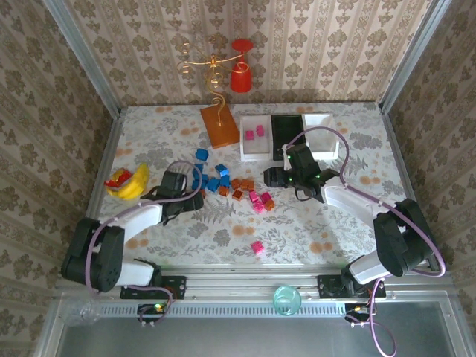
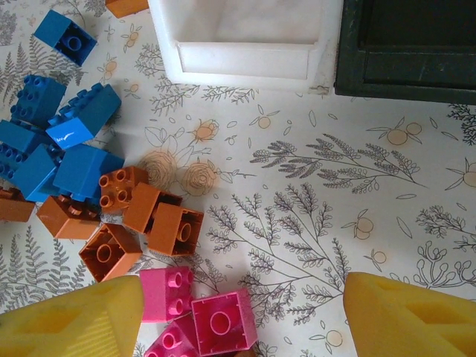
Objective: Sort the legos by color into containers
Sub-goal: Pick up the lego from the middle-left of the table.
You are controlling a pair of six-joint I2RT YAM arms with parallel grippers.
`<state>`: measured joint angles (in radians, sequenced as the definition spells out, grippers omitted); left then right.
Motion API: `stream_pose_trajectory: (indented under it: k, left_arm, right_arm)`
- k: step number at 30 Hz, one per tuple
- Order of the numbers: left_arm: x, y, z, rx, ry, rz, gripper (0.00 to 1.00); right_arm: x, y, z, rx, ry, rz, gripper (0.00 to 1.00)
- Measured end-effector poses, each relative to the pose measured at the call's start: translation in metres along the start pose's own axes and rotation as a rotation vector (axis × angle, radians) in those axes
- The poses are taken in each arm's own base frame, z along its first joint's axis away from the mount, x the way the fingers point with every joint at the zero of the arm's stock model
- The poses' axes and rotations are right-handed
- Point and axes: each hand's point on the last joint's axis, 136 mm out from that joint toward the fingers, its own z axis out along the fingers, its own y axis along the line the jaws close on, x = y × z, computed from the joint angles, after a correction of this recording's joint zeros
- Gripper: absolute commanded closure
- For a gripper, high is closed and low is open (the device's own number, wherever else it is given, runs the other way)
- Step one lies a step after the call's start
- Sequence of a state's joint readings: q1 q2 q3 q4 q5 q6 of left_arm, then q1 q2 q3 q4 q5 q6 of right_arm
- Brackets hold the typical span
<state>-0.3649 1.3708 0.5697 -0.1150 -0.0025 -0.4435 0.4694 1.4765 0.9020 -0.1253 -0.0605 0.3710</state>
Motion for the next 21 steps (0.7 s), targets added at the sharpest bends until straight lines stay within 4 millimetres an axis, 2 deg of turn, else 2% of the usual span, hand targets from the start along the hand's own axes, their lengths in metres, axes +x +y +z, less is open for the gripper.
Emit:
stream_pose_trajectory:
  k: [4,9,12,14,19,21]
  left_arm:
    - [-0.007,0.001,0.012,-0.029,0.013,0.001,0.44]
    - [-0.01,0.008,0.015,-0.077,0.013,0.004,0.62]
    - [-0.011,0.005,0.013,-0.091,0.0,0.023,0.66]
    - [-0.012,-0.008,0.004,-0.08,-0.027,0.059,0.67]
    - [-0.037,-0.078,-0.045,0.088,-0.217,0.169,0.66]
    - [-0.051,-0.097,-0.055,0.133,-0.267,0.178,0.65]
  right_arm:
    - [-0.003,0.001,0.0,-0.005,-0.012,0.002,0.27]
    - [-0.003,0.001,0.0,-0.005,-0.012,0.003,0.26]
    - [-0.001,0.0,0.0,-0.004,-0.01,0.002,0.26]
    - [0.0,0.0,-0.001,-0.002,-0.01,0.002,0.26]
    - [-0.002,-0.008,-0.007,0.023,-0.031,0.008,0.25]
    - [-0.003,-0.014,-0.01,0.041,-0.044,0.015,0.25]
